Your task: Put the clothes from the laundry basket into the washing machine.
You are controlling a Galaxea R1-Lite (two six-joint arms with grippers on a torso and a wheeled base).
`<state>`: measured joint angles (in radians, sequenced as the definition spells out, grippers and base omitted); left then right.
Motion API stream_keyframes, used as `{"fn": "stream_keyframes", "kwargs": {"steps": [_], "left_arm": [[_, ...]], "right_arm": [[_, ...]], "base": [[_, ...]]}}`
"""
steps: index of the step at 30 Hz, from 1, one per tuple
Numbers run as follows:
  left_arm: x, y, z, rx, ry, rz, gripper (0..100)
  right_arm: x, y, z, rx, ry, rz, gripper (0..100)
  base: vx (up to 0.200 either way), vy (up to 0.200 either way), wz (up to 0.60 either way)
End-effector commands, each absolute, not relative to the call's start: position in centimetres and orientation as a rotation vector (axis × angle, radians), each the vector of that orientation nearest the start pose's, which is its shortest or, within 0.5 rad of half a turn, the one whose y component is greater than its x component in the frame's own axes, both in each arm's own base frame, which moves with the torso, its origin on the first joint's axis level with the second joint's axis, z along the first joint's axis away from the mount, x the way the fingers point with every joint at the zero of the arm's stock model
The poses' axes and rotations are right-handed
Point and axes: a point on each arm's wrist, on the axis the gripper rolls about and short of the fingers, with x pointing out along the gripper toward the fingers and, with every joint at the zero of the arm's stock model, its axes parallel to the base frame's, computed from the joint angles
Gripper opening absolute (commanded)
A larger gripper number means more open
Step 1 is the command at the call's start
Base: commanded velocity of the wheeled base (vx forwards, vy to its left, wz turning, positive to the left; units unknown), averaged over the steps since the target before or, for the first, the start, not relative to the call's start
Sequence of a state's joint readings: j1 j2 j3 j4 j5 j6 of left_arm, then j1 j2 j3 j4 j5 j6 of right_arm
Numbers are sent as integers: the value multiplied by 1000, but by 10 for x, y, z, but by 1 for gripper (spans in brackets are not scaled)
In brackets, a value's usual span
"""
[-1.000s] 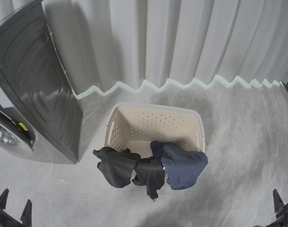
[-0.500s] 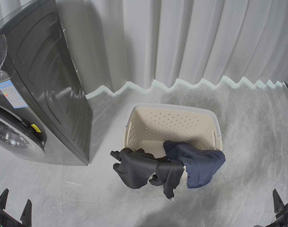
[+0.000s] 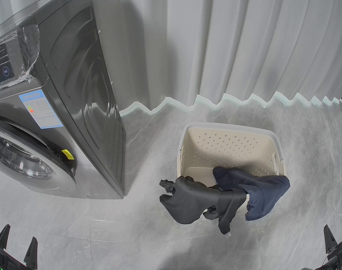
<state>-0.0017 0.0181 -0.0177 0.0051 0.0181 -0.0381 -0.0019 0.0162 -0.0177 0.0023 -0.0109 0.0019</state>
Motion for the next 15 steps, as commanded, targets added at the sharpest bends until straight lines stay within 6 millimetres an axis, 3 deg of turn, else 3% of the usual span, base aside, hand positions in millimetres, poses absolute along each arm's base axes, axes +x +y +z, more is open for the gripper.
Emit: {"fn": "stream_keyframes", "kwargs": {"steps": [1, 14, 15], "left_arm": [[-23, 0, 76, -38, 7, 17, 100], [-23, 0, 76, -38, 6, 17, 100], [-23, 0, 76, -38, 7, 19, 100]], "right_arm": [[-22, 0, 76, 1, 17, -14, 100], [-22, 0, 76, 3, 14, -12, 100], [-22, 0, 76, 1, 15, -12, 100]], "base": [[0, 200, 0], [0, 200, 0], [0, 0, 0]]}}
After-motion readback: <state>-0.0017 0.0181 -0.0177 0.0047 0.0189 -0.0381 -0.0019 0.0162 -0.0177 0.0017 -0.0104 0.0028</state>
